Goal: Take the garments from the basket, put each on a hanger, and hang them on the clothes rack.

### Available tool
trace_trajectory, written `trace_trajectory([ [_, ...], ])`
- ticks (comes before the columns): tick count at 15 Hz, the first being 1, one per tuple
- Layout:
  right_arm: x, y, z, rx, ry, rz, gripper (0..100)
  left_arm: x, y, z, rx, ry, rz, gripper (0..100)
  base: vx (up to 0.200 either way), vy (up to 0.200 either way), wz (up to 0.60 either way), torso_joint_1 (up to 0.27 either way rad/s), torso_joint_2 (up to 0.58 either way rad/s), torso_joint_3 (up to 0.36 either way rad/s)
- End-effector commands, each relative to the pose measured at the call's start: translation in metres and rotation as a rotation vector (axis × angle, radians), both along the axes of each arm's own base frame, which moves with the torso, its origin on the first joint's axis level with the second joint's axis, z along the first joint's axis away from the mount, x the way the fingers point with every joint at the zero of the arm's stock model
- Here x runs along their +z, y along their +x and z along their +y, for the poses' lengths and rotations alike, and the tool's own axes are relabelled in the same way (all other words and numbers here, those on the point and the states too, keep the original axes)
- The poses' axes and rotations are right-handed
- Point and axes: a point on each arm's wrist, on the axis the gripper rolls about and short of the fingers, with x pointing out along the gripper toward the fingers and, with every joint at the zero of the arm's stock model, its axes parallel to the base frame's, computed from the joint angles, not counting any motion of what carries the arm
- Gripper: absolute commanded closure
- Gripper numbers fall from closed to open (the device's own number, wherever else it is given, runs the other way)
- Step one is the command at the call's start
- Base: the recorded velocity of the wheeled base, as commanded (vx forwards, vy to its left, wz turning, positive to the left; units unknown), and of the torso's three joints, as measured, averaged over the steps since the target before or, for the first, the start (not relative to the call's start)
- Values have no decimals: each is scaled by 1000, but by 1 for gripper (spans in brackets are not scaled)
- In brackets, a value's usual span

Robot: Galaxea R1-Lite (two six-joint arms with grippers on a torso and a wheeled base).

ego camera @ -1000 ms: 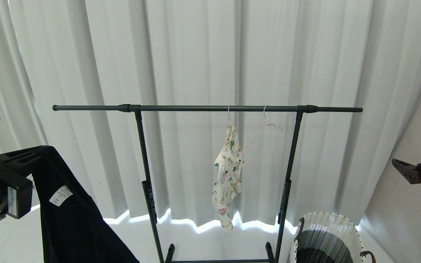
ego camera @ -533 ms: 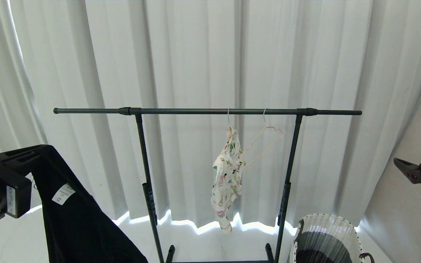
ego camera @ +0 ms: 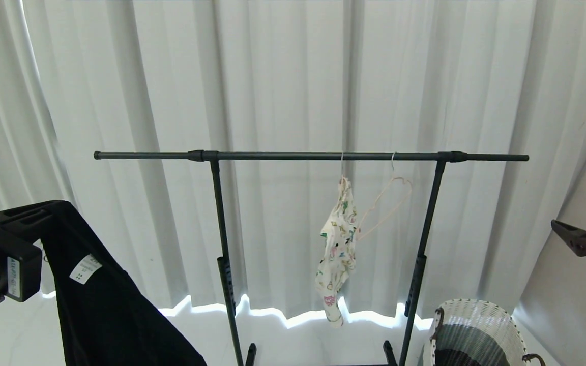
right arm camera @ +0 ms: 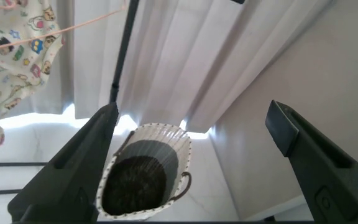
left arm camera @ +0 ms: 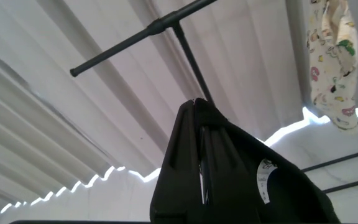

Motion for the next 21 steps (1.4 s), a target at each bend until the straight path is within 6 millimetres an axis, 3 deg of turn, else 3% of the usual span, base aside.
trace_trajectory([
  [1,-1,1,0,-2,0,4,0,-1,0,0,-5,0,1,100,0,0,0,0,0,0],
  [4,-10,7,0,-17,-9,45,0,0,-2,0,-11,18,-6,100,0,0,0,0,0,0],
  [12,-15,44,11,-16,21,-10,0,2,-1,0,-9,15,-12,100,200,0,0,2,-1,1],
  [17,-16,43,16,40,76,-6,0,2,-1,0,-10,10,-12,100,200,0,0,3,4,2],
  [21,-27,50,31,70,151,40,0,2,-1,0,-9,9,-10,100,200,0,0,1,2,2],
])
